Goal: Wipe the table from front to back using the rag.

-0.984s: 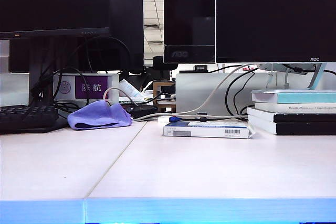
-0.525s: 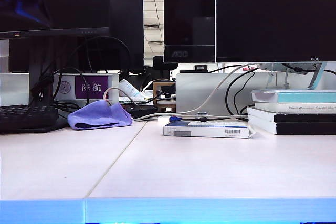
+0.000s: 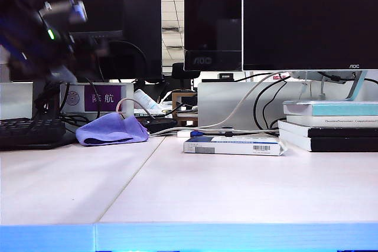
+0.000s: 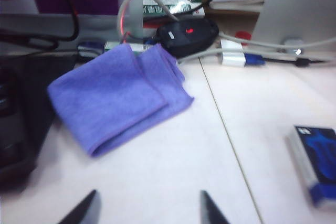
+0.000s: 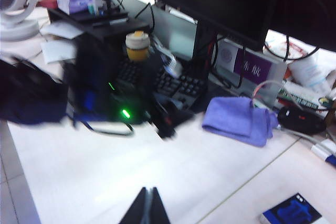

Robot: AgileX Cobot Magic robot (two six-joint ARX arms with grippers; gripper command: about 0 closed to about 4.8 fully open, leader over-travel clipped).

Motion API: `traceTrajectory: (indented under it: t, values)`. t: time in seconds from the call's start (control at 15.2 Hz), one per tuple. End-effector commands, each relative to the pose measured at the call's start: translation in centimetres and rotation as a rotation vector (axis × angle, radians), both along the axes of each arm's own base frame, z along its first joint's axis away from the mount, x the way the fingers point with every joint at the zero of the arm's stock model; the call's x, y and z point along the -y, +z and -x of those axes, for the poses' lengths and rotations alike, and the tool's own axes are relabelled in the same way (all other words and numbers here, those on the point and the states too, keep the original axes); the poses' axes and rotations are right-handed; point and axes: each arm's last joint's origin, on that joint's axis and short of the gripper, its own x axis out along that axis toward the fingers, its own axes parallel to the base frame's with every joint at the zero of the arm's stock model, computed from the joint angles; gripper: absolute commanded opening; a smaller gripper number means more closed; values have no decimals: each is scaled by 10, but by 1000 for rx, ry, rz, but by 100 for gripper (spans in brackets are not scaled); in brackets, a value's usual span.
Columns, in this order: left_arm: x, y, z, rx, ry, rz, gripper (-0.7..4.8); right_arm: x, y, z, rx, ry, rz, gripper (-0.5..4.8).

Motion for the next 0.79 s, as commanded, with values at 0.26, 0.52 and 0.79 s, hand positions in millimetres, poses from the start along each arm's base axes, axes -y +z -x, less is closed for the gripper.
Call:
traceTrajectory:
  t: [0.26,0.52,0.79]
  values:
    - [24,-49,-95,72,47,5,244,1,5,1,21,2,-25,-2]
    - [33,-85,-153,91,117,-2,232,1,5,1,20,2,-24,-2]
    - [22,-85,-178,130,149,14,226,1,3,1,4,2,-7,-2]
